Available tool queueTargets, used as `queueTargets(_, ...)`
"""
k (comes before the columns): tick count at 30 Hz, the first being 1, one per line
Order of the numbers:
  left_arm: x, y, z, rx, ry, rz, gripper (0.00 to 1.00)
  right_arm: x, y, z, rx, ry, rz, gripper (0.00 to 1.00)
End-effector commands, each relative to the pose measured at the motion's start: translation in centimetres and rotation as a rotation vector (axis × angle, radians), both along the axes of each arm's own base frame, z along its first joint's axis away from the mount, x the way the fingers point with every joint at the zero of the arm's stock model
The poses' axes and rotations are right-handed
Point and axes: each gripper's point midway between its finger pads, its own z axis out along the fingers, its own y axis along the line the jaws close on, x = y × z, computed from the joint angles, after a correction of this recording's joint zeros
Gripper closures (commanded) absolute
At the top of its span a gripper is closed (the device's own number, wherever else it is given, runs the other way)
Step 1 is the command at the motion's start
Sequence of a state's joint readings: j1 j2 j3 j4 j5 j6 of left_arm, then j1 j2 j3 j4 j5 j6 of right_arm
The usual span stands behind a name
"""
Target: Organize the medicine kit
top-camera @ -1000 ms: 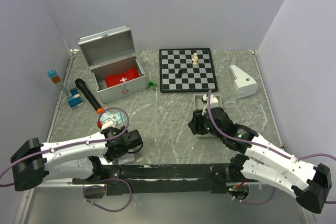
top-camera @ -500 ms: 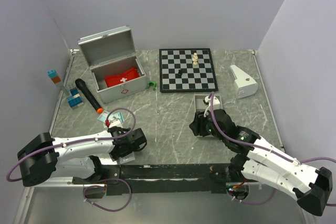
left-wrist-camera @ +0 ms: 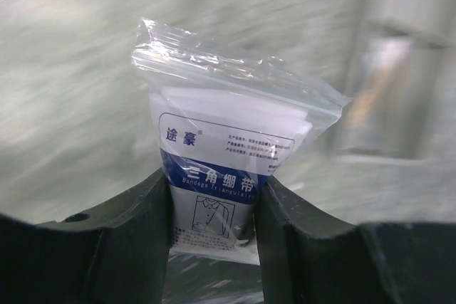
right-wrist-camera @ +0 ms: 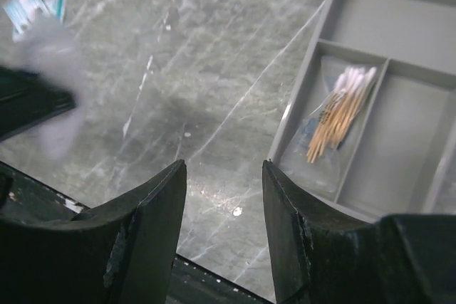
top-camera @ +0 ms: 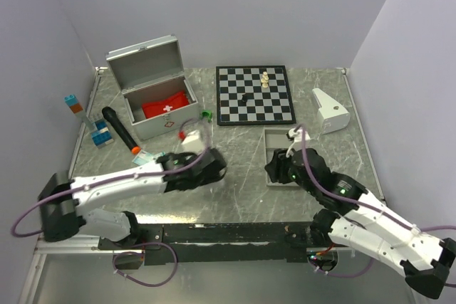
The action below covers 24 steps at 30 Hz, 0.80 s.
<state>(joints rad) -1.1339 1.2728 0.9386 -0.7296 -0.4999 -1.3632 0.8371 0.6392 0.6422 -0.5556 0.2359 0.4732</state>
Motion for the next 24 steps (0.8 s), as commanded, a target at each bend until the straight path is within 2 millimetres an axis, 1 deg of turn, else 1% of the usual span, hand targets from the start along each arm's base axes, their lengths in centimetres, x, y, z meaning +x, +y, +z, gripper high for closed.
queueTargets(1,4.8,-9.4,4.3,-0.055,-0.17,-0.174,0.51,-0.1,-2.7,3.6,0.002,-0.082,-0.076,0.46)
queueTargets(2,5.5,-11.3,3.7,-0.03,-0.165,-0.21,0.51,-0.2,-3.2,3.9,0.004,-0.087,-0.094,0.46)
queueTargets(3,6.3,-13.5,4.0,-0.037,-0.159,-0.236,0.52,-0.4,-3.8,4.0,0.004,-0.089,-0.109,0.46)
queueTargets(4,7.5,-16.2,3.6,-0.037,-0.155,-0.263,0.52,-0.5,-4.2,4.1,0.006,-0.092,-0.123,0.46)
queueTargets(5,8.1,-18.2,3.2,-0.043,-0.145,-0.294,0.52,-0.7,-4.6,4.2,0.009,-0.096,-0.132,0.46)
queueTargets(7,9.1,-21.3,2.6,-0.073,-0.133,-0.331,0.52,-1.0,-5.3,4.1,0.01,-0.096,-0.152,0.46)
queueTargets(8,9.4,-22.6,2.2,-0.089,-0.127,-0.343,0.52,-1.1,-5.5,4.1,0.009,-0.095,-0.159,0.46)
queueTargets(9,9.6,-23.9,2.4,-0.118,-0.13,-0.355,0.51,-1.3,-5.8,4.2,0.011,-0.095,-0.165,0.46)
queueTargets(10,10.0,-24.9,2.0,-0.138,-0.13,-0.363,0.51,-1.4,-6.0,4.2,0.007,-0.092,-0.172,0.46)
queueTargets(13,10.7,-26.7,1.5,-0.183,-0.125,-0.35,0.5,-1.6,-6.6,4.1,0.006,-0.093,-0.188,0.46)
queueTargets(17,11.0,-28.1,0.7,-0.255,-0.096,-0.303,0.5,-1.7,-6.8,4.5,0.02,-0.109,-0.193,0.46)
queueTargets(18,10.7,-28.6,0.4,-0.281,-0.077,-0.301,0.51,-1.6,-6.7,4.4,0.017,-0.111,-0.191,0.46)
queueTargets(20,10.3,-29.4,0.6,-0.312,-0.073,-0.299,0.51,-1.5,-6.8,4.3,0.011,-0.11,-0.198,0.46)
queueTargets(24,9.9,-30.4,0.1,-0.339,-0.045,-0.284,0.51,-1.4,-6.7,4.0,0.003,-0.1,-0.202,0.46)
